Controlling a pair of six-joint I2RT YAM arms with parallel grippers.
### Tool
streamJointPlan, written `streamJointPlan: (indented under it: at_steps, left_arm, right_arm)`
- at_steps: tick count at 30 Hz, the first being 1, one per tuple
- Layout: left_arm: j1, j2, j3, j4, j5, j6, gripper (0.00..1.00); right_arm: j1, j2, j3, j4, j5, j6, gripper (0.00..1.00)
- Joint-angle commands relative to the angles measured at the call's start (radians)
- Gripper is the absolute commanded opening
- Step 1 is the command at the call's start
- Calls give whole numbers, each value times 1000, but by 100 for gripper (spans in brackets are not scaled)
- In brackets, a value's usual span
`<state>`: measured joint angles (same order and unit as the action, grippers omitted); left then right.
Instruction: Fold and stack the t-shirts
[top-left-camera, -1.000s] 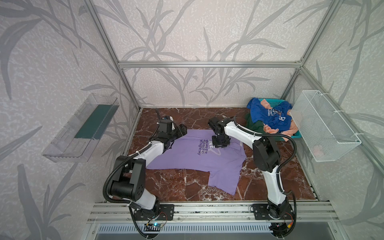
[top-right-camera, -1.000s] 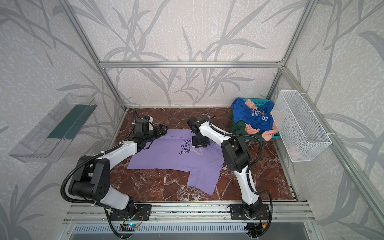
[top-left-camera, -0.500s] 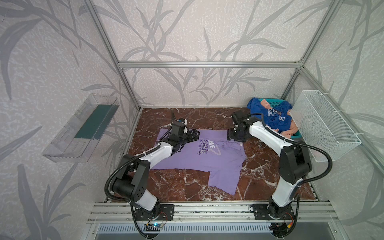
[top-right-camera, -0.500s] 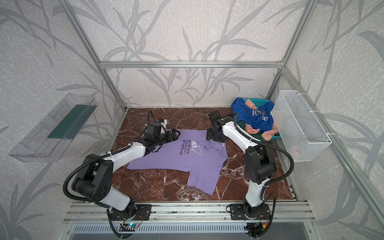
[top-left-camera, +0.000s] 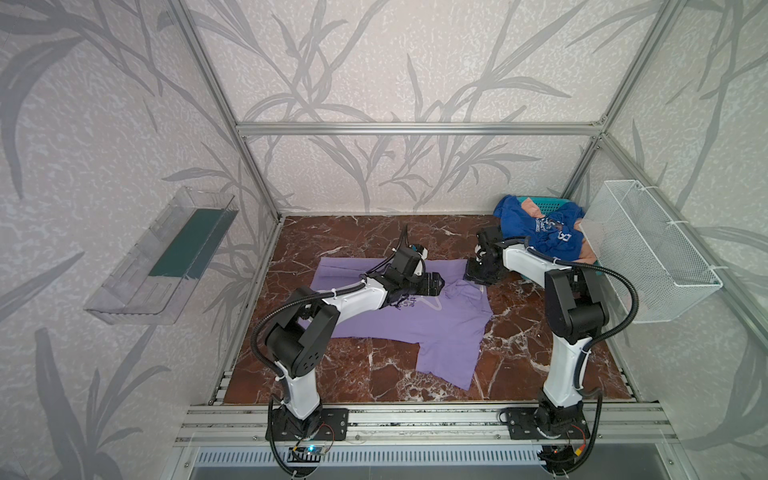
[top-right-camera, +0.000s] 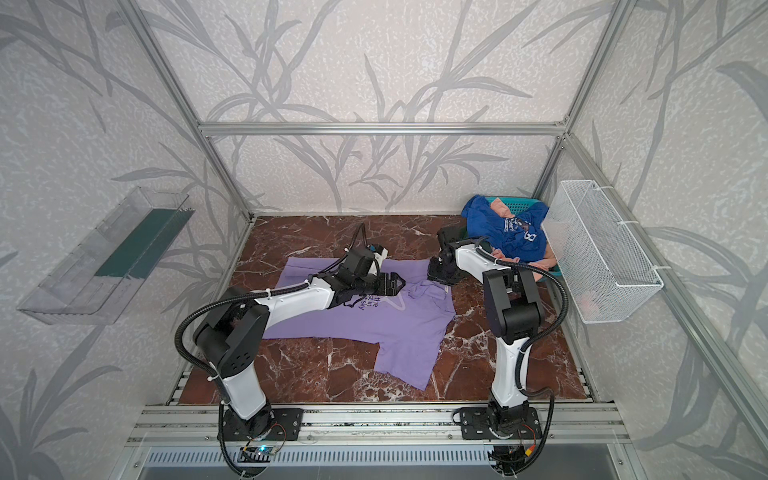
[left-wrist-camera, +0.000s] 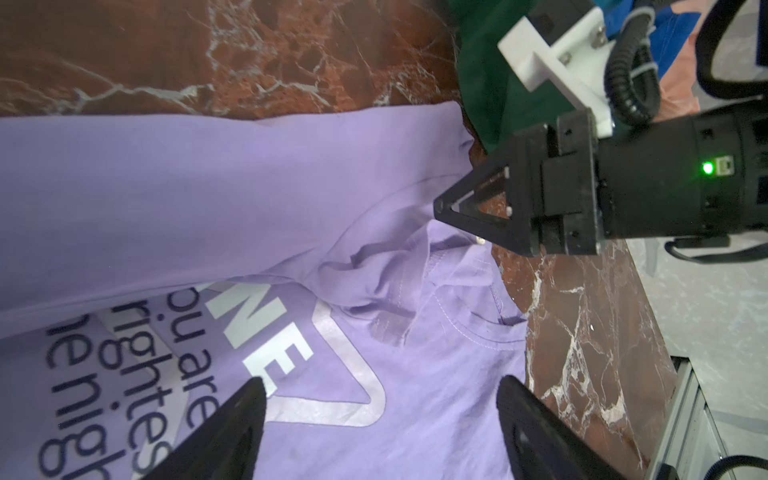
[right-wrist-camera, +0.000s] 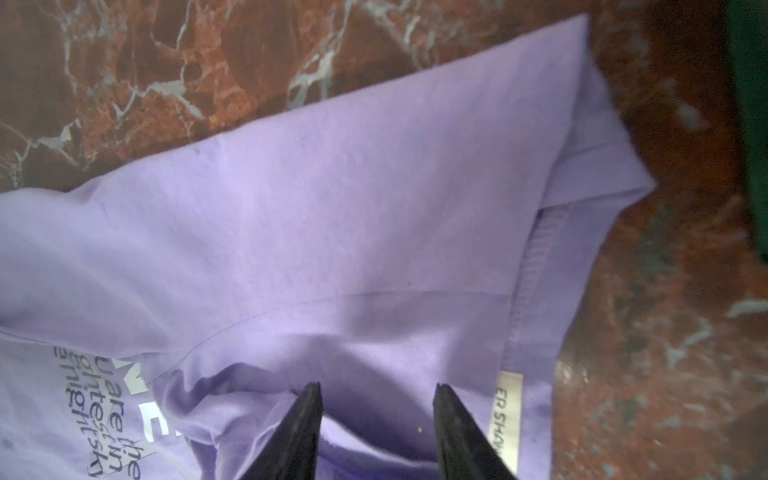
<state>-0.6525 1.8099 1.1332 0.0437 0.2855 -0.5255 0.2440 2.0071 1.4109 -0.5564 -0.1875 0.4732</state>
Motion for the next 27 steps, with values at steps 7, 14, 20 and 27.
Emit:
streamJointPlan:
  at_steps: [7, 14, 20, 27]
  left_arm:
    - [-8, -29, 3, -46, -53, 21, 87]
    - [-6, -43, -7, -77, -85, 40, 87]
    - [2, -43, -18, -77, -97, 39, 87]
    - [5, -45, -26, -72, -99, 43, 87]
  right_arm:
    - [59, -4, 10, -42, -4, -65, 40]
    - [124, -80, -72, -40, 74, -39, 35]
    - [156, -120, -120, -45, 102, -14, 32]
    - [172, -186, -190, -42, 130, 22, 31]
